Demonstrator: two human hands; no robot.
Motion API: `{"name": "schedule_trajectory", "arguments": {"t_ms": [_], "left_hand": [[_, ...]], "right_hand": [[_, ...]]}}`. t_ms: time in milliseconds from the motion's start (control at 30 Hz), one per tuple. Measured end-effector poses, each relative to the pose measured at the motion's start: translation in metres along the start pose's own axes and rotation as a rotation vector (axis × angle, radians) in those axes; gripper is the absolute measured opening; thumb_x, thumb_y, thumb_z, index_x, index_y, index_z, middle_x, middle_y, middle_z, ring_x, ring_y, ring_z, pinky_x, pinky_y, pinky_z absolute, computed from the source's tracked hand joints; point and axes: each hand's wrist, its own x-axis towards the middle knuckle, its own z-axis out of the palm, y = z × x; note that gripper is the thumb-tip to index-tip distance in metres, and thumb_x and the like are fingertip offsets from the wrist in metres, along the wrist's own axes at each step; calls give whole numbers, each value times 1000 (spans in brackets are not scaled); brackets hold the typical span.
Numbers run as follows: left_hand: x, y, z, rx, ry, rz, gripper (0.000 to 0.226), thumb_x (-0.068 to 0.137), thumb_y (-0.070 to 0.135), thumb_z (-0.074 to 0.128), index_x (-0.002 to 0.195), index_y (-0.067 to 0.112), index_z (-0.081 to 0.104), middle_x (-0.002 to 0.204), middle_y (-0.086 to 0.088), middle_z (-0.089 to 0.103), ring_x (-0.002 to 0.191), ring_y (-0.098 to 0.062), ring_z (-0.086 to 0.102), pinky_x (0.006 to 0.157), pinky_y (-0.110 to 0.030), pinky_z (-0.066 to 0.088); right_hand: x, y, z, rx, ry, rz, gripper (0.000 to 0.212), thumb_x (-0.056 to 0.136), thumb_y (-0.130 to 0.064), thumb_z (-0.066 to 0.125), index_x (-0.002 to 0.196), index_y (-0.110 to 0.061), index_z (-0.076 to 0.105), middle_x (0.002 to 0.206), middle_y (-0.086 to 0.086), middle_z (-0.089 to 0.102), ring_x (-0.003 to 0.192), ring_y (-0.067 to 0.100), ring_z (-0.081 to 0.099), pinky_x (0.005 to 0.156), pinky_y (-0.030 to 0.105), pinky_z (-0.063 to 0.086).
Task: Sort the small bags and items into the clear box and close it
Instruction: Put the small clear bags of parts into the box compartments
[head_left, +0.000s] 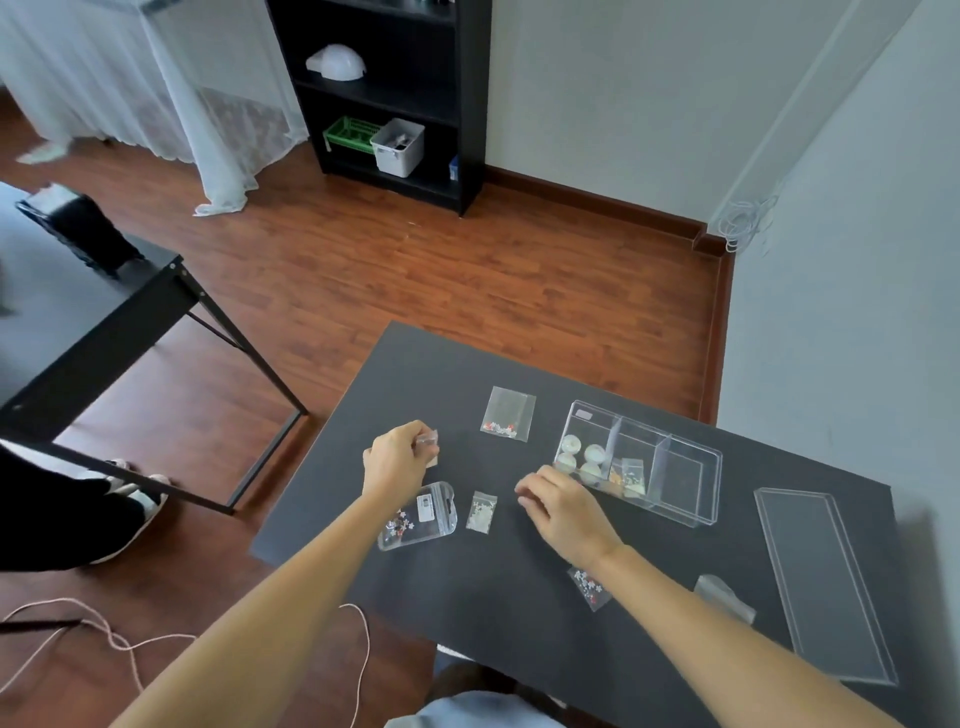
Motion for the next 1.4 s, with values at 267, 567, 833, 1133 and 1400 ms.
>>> {"name": "schedule_trajectory", "arguments": {"t_ms": [267,567,833,1133,1400], "left_hand": [[-17,-18,-17,-54,25,31,5,87,22,65,83,24,68,67,12,64,67,-16,58,71,-28,46],[-28,-9,-25,-68,7,96,17,94,25,58,83,16,67,67,13,62,55,-3,49,59,-19,39],[-21,40,-24,38,-151,224,34,101,22,38,72,7,47,84,-6,48,73,-25,47,66,-30,33],[-11,127,16,46,-320,492,12,92,13,57,88,13,68,80,3,66,75,-19,58,73,-33,48],[-9,192,84,147,-423,612,11,88,18,63,90,17,74,90,0,76,85,-19,67,83,-32,51]], "right_hand": [[26,-25,44,-44,-186,221,46,87,-36,63,126,-14,53,121,3,51,117,23,46,95,34,47],[38,-36,52,-57,-229,303,39,82,-28,71,111,-9,53,112,8,60,109,30,51,88,38,47],[16,-25,34,184,-220,394,15,84,-16,62,84,-16,47,94,12,66,85,31,61,75,39,51],[-35,11,-30,454,122,544,23,76,-10,69,85,-19,50,71,2,61,68,15,55,70,31,47],[-80,57,-69,359,378,697,12,83,6,49,80,-3,57,74,10,70,71,21,65,72,28,49]]}}
